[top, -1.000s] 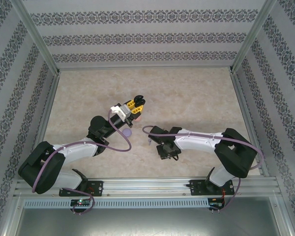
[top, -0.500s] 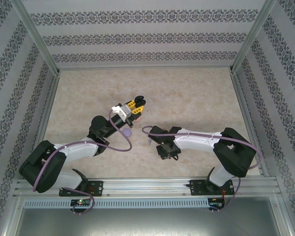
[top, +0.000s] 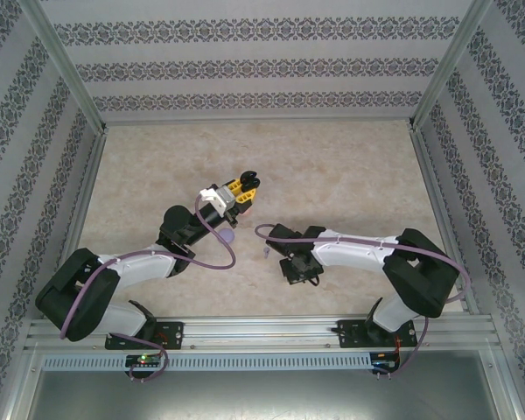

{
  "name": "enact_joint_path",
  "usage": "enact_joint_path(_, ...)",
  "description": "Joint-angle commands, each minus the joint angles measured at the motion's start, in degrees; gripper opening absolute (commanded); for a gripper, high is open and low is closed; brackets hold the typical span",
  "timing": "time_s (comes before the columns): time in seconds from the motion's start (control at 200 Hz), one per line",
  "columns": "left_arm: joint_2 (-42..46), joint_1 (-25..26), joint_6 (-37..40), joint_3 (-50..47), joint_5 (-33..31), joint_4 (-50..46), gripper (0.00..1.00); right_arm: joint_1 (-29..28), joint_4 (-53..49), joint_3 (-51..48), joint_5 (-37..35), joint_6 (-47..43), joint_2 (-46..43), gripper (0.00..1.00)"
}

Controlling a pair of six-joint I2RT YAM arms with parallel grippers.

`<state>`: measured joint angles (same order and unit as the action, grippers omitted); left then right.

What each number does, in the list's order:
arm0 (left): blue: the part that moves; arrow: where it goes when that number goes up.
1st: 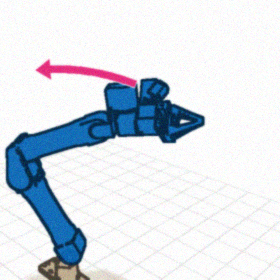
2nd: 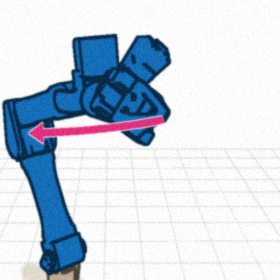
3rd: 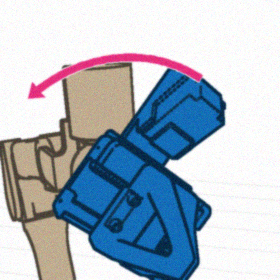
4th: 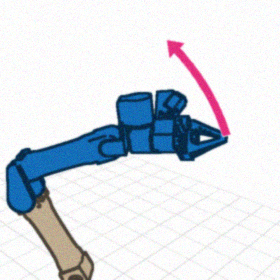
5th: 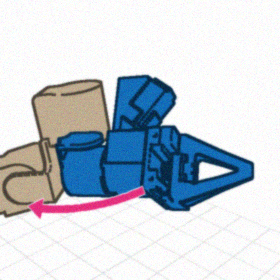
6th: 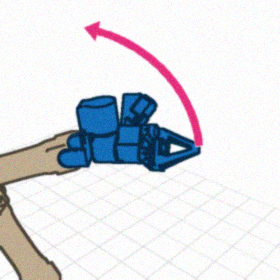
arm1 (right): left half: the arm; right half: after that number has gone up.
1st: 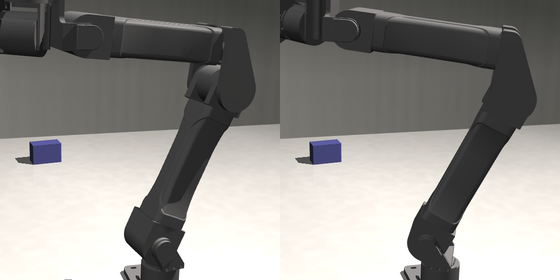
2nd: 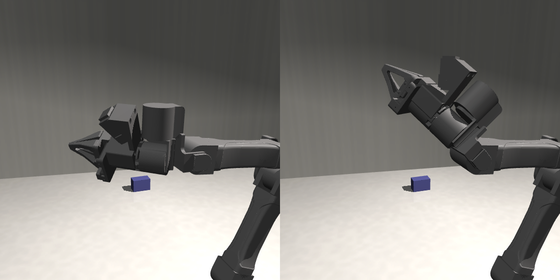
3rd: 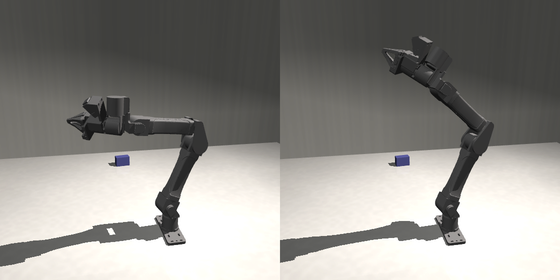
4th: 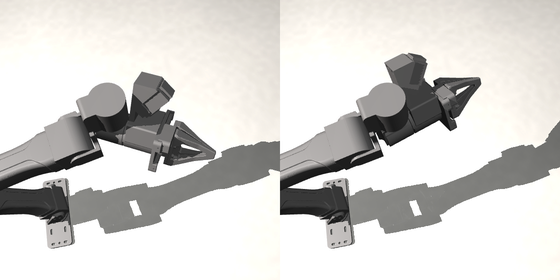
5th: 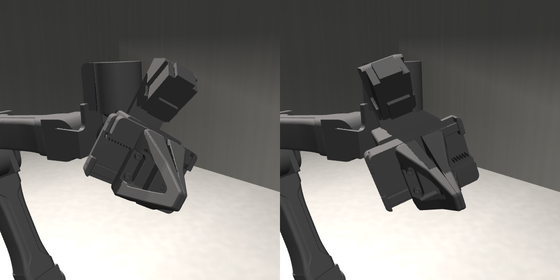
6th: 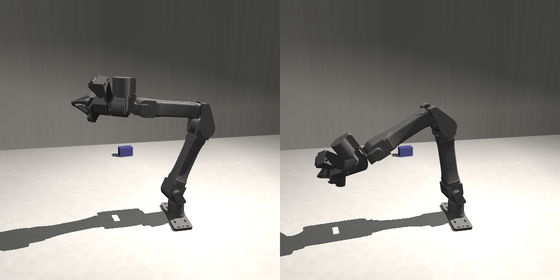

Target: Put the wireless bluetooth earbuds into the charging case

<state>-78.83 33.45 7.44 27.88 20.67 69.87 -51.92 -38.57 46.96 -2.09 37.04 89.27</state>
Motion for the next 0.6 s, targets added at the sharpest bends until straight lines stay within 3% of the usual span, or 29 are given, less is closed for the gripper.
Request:
enact_joint_path(0.0,-0.34,1.01,-0.50,1.39,-0.05,1.10,0.00,0.46,-2.38,-1.05,-0.28,-0.45,-1.74,0.29)
enact_joint_path(0.06,-0.35,1.09,-0.50,1.48,-0.04,1.01,0.00,0.51,-2.77,-0.99,-0.44,-0.62,-2.23,0.34)
enact_joint_path(0.595,-0.46,1.36,-0.43,1.80,-0.32,0.71,0.00,0.86,-1.78,-1.53,1.21,-1.70,-1.57,0.31)
